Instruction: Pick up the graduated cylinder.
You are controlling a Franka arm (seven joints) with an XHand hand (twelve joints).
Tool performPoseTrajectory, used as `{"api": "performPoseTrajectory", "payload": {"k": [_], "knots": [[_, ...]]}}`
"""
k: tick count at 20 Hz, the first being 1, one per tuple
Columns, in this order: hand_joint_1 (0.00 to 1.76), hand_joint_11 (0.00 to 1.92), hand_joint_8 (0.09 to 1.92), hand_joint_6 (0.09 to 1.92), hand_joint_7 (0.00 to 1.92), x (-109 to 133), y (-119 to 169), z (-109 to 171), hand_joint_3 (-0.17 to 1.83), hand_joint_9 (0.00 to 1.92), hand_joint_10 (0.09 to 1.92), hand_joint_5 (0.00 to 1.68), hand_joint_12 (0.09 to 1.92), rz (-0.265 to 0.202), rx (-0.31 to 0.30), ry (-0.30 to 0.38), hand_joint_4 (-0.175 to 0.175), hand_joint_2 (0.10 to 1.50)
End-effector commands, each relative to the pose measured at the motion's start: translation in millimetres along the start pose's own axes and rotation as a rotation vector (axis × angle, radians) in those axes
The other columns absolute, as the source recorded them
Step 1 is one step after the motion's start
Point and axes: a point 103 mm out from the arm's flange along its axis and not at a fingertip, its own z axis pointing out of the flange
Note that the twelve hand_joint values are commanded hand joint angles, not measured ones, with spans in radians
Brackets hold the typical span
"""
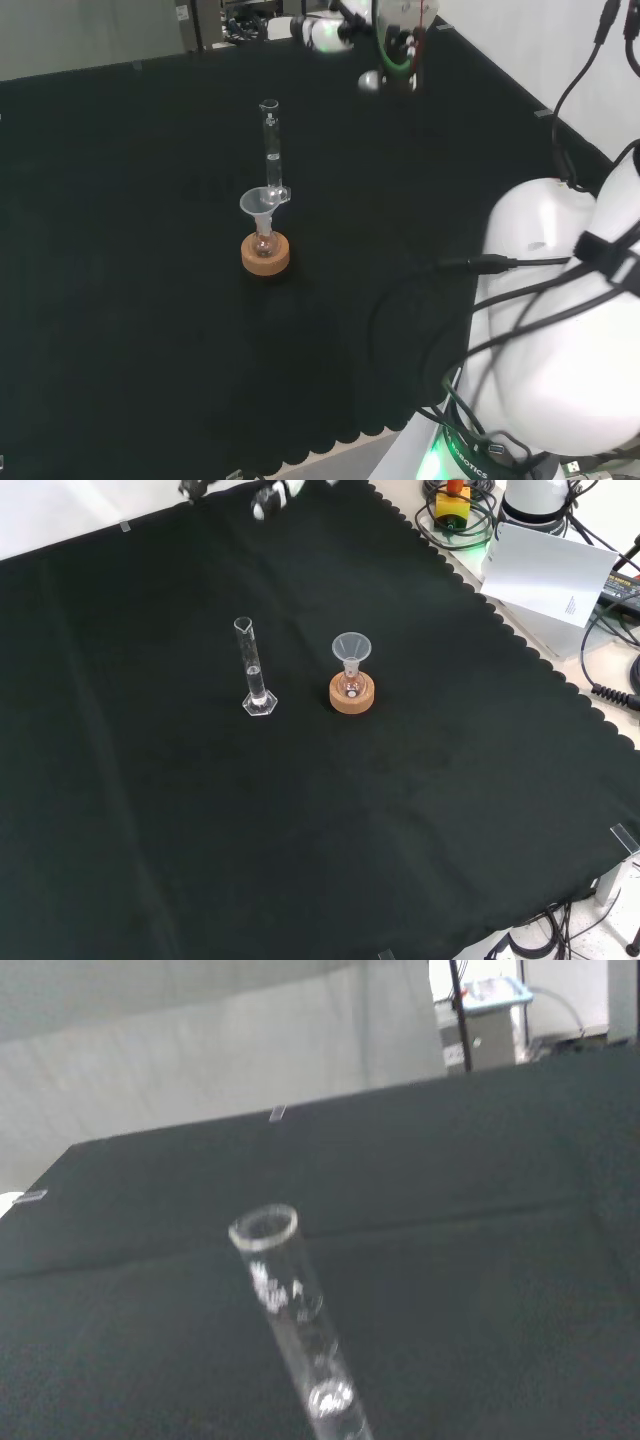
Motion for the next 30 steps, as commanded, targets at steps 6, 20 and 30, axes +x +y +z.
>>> {"api": "performPoseTrajectory", "payload": {"k": [6,20,30], "knots": [[0.64,0.21,0.74,0.09,0.38,-15.9,-5.3,162.9,0.22,0.53,0.67,0.46,1.37,-0.046,0.111,0.309,-0.074,0.92],[0.73,0.17,0.71,0.09,0.23,-20.6,4.8,197.8,0.24,0.46,0.67,0.3,1.38,-0.086,0.069,0.427,-0.071,0.8],[0.94,0.27,0.72,0.09,0.34,-9.1,13.7,216.9,0.47,0.57,0.62,0.41,1.36,-0.11,0.003,0.556,-0.091,0.67]]}}
